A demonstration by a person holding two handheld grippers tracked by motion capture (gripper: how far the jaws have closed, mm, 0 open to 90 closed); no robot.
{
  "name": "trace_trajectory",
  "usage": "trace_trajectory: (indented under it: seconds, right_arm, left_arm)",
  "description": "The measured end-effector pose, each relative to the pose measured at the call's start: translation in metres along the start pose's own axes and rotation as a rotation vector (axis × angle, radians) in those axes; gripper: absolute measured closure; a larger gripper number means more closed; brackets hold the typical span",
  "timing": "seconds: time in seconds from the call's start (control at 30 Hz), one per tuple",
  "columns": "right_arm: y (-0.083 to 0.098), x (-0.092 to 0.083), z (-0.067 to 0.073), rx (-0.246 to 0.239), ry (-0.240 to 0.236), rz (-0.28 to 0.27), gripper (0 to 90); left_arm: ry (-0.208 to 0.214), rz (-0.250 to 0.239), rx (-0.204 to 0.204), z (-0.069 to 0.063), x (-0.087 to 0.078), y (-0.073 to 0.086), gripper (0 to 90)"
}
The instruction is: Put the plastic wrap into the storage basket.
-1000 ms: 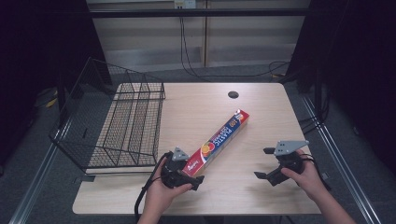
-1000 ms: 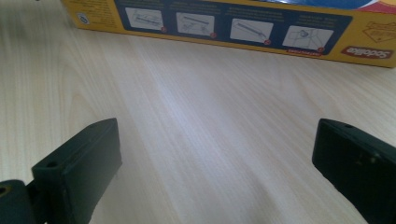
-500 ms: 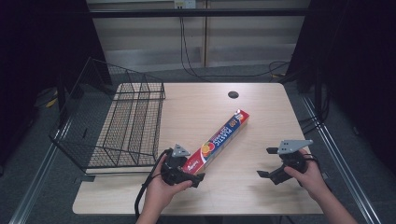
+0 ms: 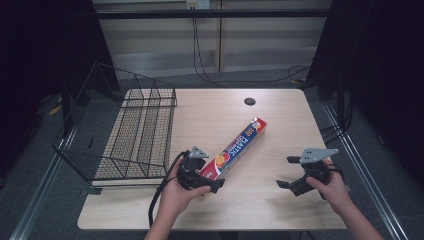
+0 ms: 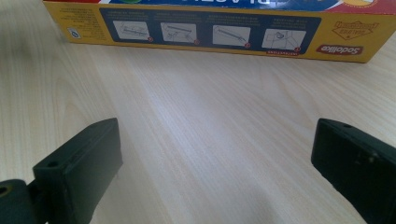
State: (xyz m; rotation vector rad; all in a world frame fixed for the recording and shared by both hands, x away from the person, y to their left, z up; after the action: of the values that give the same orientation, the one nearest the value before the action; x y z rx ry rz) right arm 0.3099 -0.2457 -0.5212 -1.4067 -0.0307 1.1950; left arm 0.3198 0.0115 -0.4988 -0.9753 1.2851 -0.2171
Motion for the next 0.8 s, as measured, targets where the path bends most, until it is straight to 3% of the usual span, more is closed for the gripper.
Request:
trace_trajectory:
  seconds: [0.23, 0.7, 0.8]
  right_arm:
    - [0.000, -0.001, -0.001, 0.003, -0.002, -0.005, 1.7]
    - [0.000, -0.001, 0.001, -0.004, -0.010, -0.002, 1.6]
    - [0.000, -0.001, -0.001, -0.006, -0.005, -0.003, 1.7]
  left_arm:
    - [-0.001, -0.002, -0.022, 0.009, 0.008, -0.012, 1.9]
    - [-0.010, 0.039, -0.019, 0.020, 0.022, -0.024, 3.4]
    - [-0.010, 0.044, -0.035, 0.023, 0.026, -0.028, 3.5]
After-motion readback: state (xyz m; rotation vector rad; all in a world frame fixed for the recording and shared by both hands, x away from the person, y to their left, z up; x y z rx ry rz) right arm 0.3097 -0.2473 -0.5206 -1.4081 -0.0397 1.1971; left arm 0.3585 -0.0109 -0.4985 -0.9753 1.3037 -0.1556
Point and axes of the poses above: each handheld gripper's, and its own axes: x roughly forward along the jaws, y roughly out of its underside, z roughly to its left, the point moved 9 cm from there along x, roughly forward along the jaws, and after that the axes turned 15 degrees about x, right-handed, at the moved point
